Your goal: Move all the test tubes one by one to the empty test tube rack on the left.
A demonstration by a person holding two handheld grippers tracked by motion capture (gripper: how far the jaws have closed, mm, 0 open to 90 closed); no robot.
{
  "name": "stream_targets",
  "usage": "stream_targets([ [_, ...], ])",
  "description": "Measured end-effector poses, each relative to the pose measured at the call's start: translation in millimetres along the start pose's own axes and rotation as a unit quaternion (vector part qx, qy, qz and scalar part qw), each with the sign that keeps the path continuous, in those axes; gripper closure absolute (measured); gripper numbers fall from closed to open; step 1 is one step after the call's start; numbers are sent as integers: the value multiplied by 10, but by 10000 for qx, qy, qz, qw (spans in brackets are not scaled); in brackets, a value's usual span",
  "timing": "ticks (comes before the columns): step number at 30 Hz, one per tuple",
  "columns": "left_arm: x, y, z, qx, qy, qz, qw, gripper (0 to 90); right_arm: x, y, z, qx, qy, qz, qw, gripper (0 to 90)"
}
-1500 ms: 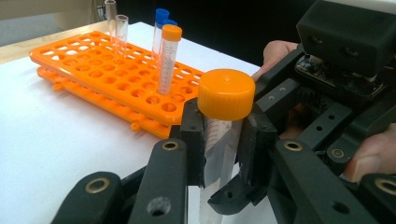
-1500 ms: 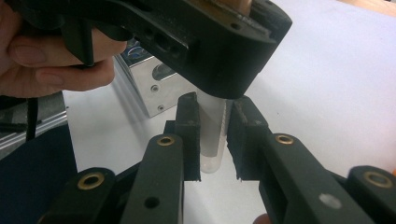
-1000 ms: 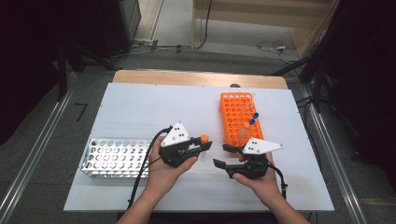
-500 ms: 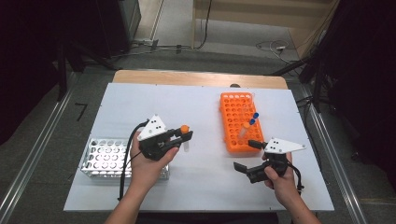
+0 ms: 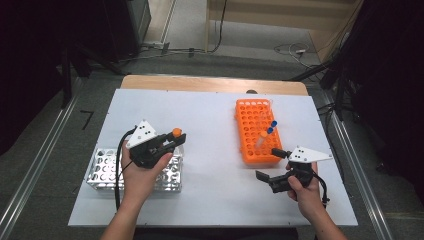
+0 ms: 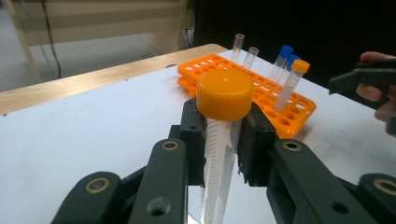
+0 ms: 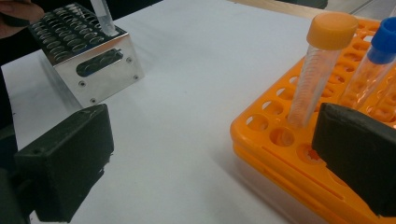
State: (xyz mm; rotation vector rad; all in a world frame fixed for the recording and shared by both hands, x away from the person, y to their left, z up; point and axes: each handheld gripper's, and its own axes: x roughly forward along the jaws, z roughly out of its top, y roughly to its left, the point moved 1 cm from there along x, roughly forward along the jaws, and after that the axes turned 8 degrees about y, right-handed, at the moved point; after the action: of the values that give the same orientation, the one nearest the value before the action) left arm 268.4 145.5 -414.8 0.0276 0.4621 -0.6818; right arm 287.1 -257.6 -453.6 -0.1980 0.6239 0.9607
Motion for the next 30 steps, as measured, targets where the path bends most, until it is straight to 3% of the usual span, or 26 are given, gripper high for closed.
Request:
stream_targets([
  [16,-36,129,-135,-209,-11,274,9994,742,16,-40,-25,47,6,-70,10000,0],
  [25,52,110,-190,-93,271,337,9990,739,27,-46,-35,47,26,-88,9999,0],
  [30,109,96,-220,-24,573,397,9976,737,29,-62,-42,42,42,-115,9999,0],
])
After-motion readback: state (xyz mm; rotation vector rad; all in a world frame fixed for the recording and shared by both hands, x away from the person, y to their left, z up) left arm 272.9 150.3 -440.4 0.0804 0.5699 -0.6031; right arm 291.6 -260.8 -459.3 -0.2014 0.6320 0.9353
